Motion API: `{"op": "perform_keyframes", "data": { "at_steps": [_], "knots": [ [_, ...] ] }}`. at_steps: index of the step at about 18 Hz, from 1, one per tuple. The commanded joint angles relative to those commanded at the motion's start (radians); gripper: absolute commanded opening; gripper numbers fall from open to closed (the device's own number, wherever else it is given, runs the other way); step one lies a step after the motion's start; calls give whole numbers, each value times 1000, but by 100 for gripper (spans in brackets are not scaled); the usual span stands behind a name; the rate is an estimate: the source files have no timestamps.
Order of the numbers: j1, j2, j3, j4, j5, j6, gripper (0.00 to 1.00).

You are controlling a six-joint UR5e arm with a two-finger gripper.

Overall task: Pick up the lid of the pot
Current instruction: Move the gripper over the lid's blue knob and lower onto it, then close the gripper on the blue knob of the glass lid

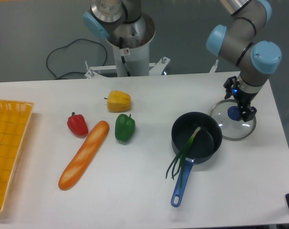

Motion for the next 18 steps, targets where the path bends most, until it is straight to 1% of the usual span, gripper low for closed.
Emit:
{"op": "perform_keyframes", "data": {
  "at_steps": [2,4,6,9,15,18],
  "knots": [
    [0,-9,12,12,2,9,99],
    [-3,-28,34,12,0,38,98],
    [-6,-43,35,23,-2,57,100],
    [-17,-54,26,57,-2,60,100],
    [-21,-55,21,55,3,63,100],
    [-11,-54,20,54,3,121,100]
  ]
}}
